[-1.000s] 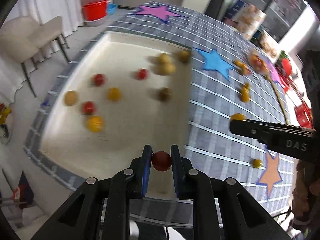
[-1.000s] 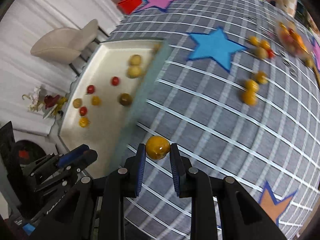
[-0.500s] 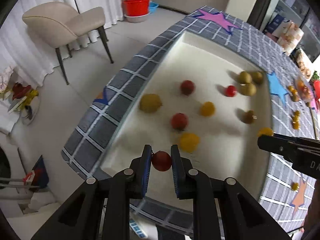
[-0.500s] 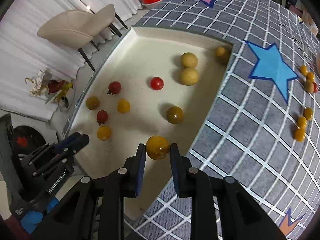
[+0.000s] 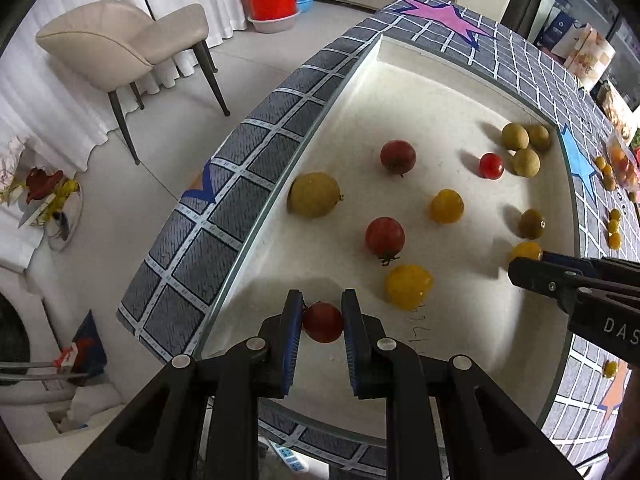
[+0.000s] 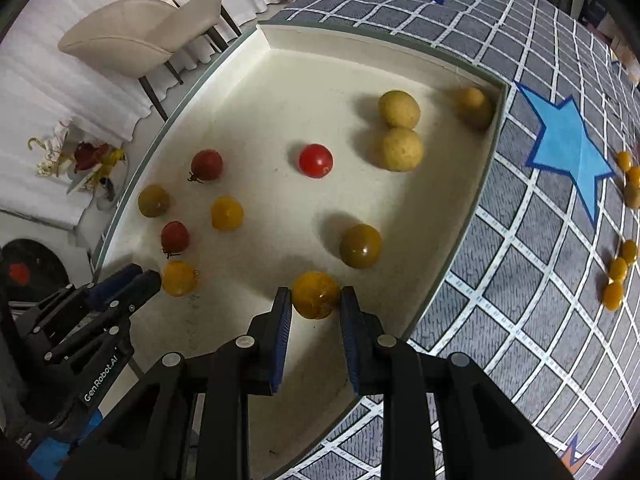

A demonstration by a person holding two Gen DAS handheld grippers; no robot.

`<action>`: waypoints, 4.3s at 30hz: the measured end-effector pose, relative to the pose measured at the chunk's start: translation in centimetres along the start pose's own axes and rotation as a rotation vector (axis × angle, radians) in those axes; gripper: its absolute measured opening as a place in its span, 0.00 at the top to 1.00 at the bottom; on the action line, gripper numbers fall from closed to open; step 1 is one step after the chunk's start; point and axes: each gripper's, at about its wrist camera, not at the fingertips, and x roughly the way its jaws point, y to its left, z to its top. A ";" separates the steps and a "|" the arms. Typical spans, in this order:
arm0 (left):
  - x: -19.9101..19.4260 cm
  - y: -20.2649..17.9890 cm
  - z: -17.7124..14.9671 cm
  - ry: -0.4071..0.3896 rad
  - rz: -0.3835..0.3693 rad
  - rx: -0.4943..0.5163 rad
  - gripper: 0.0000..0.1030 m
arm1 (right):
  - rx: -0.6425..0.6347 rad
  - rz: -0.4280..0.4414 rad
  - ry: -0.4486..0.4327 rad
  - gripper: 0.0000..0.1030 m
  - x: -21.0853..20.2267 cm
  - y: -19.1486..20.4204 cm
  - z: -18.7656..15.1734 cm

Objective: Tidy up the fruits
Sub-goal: 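Carry both tomatoes into the white tray and open both tools, then grasp a yellow tomato with the right tool while the left grasps another yellow tomato, then carry both yellow tomatoes into the white tray and open both tools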

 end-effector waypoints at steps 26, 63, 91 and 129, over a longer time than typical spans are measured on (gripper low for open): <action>-0.8 -2.4 0.3 0.016 0.083 0.046 0.28 | -0.006 0.058 -0.077 0.19 -4.0 -0.6 -0.4; -1.9 -29.8 2.1 -0.057 -0.216 0.548 0.28 | 0.402 -0.143 -0.115 0.32 -9.2 -18.1 -18.1; -0.9 -33.7 3.0 -0.012 -0.264 0.525 0.79 | 0.426 -0.027 -0.141 0.79 -9.6 -19.5 -16.1; -5.5 -6.7 9.6 0.007 -0.132 0.364 0.79 | 0.391 0.114 -0.069 0.79 -10.4 -7.4 1.2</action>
